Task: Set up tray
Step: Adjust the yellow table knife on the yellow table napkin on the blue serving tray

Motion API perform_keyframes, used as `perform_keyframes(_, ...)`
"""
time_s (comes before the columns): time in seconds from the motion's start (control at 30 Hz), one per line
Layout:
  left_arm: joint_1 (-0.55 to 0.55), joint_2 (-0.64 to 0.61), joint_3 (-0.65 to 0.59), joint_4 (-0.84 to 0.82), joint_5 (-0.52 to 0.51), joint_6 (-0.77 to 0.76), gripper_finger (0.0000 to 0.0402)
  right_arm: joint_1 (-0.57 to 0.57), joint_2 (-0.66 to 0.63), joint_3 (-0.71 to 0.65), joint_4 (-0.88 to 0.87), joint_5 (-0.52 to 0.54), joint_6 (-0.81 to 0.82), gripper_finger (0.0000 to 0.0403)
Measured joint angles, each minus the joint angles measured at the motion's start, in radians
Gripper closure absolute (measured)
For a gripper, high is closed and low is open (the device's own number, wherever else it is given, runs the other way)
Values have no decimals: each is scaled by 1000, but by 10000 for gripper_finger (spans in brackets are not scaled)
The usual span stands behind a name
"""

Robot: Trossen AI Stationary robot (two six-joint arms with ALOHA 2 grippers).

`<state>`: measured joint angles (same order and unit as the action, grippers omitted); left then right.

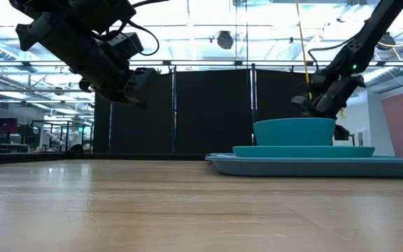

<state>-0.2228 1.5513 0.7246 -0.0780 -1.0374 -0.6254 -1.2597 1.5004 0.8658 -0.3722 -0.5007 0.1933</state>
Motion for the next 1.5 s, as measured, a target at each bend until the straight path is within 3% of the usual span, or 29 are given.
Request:
perform_keyframes(0.2,0,0,0,0,0,0,364,72,-77,0,37,-4,-180,333)
perform_keyframes(0.47,0,0,0,1,0,0,364,162,-38,1,87,-103,-88,341)
perform_keyframes(0.73,0,0,0,1,0,2,364,246,-35,68,112,-102,-114,342)
perform_keyframes(1.17,0,0,0,2,-1,14,364,526,-35,151,117,-72,-230,368)
perform_keyframes(1.27,0,0,0,2,0,11,364,586,-35,154,196,3,-245,372)
perform_keyframes(1.37,0,0,0,3,0,11,364,629,-35,155,352,4,-281,379)
perform_keyframes(1.5,0,0,0,3,-2,10,364,672,-35,156,486,4,-153,393)
